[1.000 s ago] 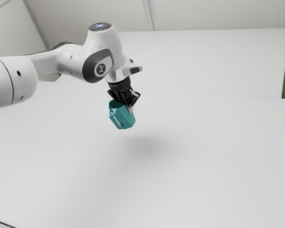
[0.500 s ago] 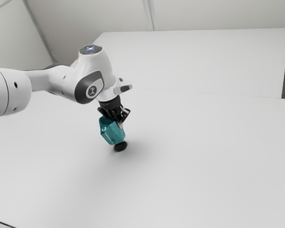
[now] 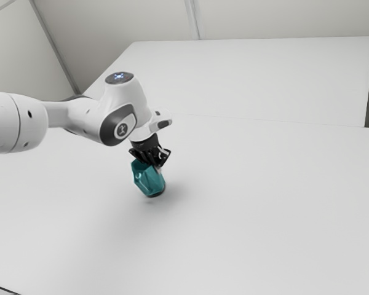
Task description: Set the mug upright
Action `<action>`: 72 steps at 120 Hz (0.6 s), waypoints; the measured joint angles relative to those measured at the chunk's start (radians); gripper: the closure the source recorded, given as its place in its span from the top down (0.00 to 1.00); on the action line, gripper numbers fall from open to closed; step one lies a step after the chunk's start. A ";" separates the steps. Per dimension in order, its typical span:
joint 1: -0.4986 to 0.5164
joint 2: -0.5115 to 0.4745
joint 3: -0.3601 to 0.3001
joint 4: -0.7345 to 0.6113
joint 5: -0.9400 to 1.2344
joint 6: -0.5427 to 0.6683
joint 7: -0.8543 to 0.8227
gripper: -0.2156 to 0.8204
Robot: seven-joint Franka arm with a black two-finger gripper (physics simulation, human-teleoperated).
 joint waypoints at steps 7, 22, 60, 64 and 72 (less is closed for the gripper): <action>0.000 0.004 0.001 0.000 -0.003 0.011 0.000 0.10; 0.000 0.008 0.000 -0.005 -0.012 0.026 0.005 0.34; -0.005 -0.122 -0.012 0.029 -0.017 -0.058 0.013 0.69; -0.007 -0.131 -0.013 0.051 -0.021 -0.086 0.013 0.70; -0.015 -0.146 -0.011 0.126 -0.028 -0.159 0.013 0.73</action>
